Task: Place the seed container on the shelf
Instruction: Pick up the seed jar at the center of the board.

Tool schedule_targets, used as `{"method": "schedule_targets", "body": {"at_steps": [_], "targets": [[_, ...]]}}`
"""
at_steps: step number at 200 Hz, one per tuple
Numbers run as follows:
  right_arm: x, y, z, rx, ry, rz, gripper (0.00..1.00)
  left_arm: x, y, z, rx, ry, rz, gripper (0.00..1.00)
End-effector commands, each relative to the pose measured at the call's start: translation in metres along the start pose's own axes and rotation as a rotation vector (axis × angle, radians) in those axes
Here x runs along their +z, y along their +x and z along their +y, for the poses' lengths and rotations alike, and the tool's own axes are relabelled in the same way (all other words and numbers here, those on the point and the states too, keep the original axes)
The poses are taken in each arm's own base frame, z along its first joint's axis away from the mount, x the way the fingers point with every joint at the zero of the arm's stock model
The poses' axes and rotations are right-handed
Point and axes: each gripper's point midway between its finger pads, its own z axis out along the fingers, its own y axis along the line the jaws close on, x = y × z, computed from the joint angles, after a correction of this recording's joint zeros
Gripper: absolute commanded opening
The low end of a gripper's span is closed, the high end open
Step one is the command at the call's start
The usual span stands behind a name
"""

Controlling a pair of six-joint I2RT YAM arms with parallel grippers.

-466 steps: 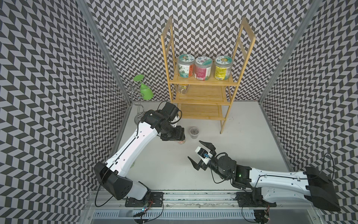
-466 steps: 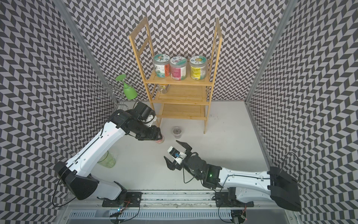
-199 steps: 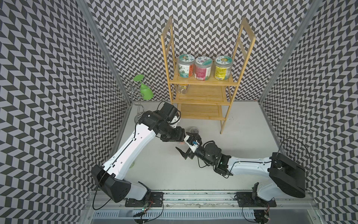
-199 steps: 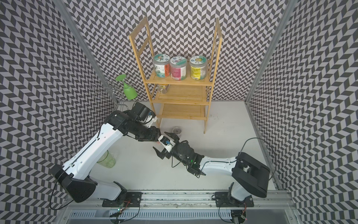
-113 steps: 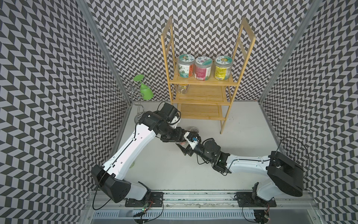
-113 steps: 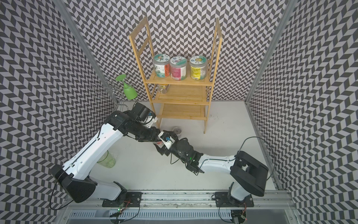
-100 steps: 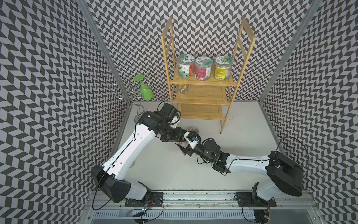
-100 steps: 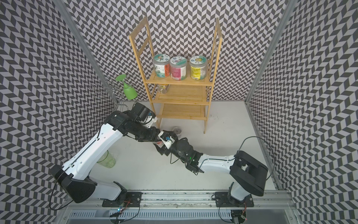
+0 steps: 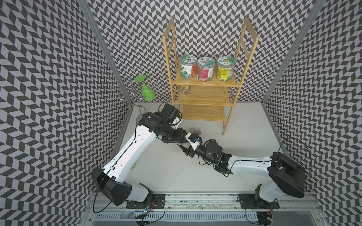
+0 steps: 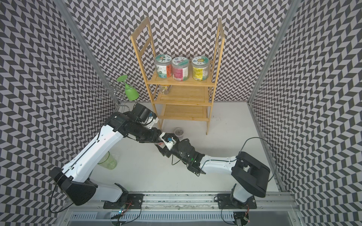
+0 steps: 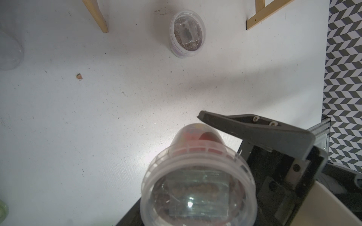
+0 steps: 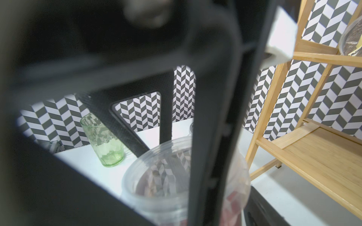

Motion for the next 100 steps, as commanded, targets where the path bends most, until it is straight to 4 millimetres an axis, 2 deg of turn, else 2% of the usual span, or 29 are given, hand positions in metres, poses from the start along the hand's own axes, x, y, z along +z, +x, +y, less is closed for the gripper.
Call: {"method": "schedule_targets", "body": {"at_steps": [1,44,100], "targets": [[0.0038,-0.0045,-0.0013,-0.008,0.001,-0.01,0.69,-0.0107,0.0024,-0.0094,0.028,0.041,-0.024,0.72],[0.0025,-0.0063,-0.0013,-0.006,0.0,-0.015,0.6,-0.0117,0.0039,-0.0101,0.033,0.04,-0.025,0.78],[0.0021,-0.0057,-0.0015,-0.001,0.001,-0.013,0.58,-0.0189,-0.0001,-0.0129,0.042,0.047,-0.057,0.91]]}}
